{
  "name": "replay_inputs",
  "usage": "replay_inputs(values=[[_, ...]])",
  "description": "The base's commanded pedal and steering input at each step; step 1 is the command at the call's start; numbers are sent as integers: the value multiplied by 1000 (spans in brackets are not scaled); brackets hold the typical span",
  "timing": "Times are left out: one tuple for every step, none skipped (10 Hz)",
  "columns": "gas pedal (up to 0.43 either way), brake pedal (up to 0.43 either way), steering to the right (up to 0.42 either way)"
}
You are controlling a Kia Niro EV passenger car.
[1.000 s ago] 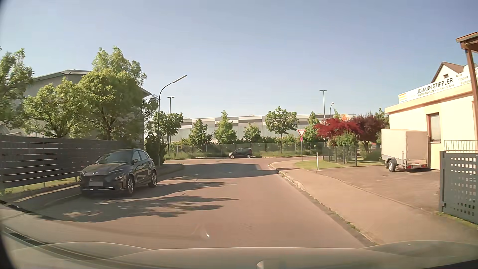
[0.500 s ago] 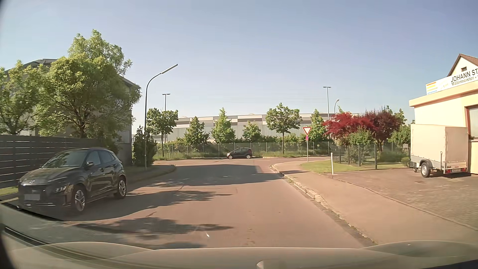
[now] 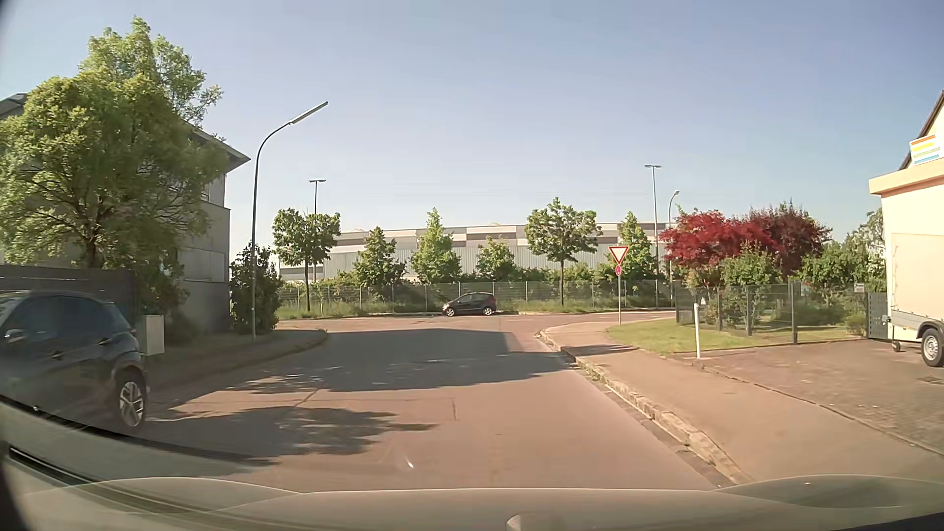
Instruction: Follow the waypoints while adhering to traffic rules and regulations
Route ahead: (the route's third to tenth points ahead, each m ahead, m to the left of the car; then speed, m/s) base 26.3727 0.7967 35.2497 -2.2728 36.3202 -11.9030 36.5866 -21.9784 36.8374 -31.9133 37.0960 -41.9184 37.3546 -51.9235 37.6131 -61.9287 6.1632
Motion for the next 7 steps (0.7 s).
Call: replay_inputs(values=[[0,0,0],[0,0,-3],[0,0,-6],[0,0,-10],[0,0,-13],[0,30,-15],[0,43,-15]])
